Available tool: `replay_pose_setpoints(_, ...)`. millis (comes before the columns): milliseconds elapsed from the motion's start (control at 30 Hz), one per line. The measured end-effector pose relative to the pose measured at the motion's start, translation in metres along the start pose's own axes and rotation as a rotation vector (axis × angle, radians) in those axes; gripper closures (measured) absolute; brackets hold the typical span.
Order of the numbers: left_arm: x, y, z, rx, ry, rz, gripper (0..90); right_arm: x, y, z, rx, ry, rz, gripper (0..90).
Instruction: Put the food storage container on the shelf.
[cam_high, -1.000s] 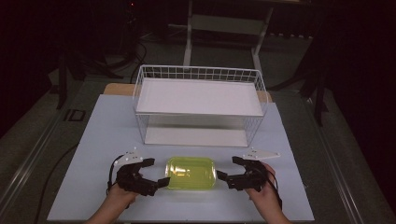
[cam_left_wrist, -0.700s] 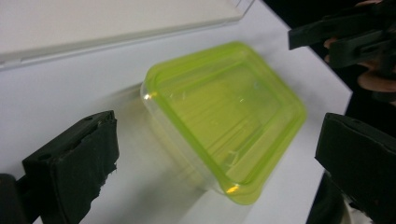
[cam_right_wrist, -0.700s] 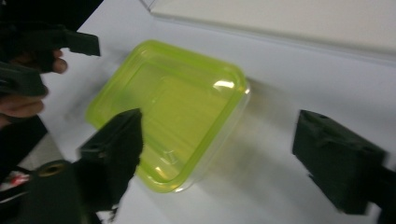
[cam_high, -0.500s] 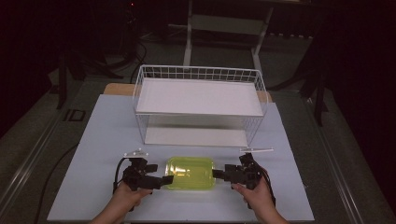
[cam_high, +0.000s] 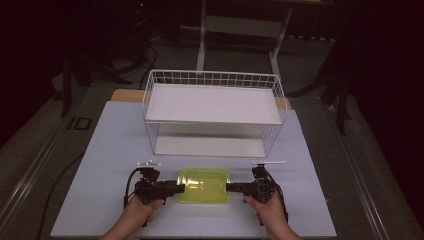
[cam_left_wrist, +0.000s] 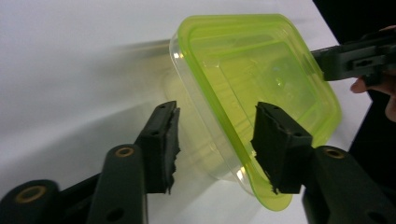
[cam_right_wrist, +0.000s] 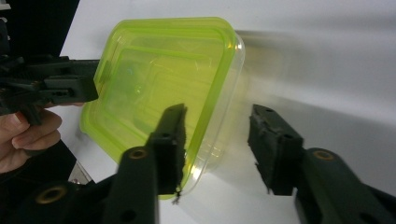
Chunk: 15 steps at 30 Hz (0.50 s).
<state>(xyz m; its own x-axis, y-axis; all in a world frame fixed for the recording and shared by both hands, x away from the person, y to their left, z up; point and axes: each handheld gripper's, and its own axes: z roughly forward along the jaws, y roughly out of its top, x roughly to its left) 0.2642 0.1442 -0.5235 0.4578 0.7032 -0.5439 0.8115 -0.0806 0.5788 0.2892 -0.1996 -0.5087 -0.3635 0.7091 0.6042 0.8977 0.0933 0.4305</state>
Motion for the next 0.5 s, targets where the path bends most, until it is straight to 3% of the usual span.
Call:
replay_pose_setpoints(33,0.001,0.0,0.001,-0.002,-0.005,-0.012,57.6,0.0,0.0,0.001,-0.001,-0.002,0.004,59.2)
replay_pose_setpoints(100,-0.001,0.001,0.001,0.002,-0.007,-0.005,64.5,0.003,-0.001,0.004,0.009,-0.011,0.003,65.0)
replay_pose_setpoints(233,-0.004,0.001,0.002,0.015,-0.007,0.003,68.1,0.007,-0.002,0.008,0.012,-0.01,0.001,72.3)
replay_pose_setpoints(500,-0.008,-0.003,-0.004,0.012,-0.03,-0.023,75.0,0.014,-0.006,0.005,0.009,-0.008,0.007,77.5)
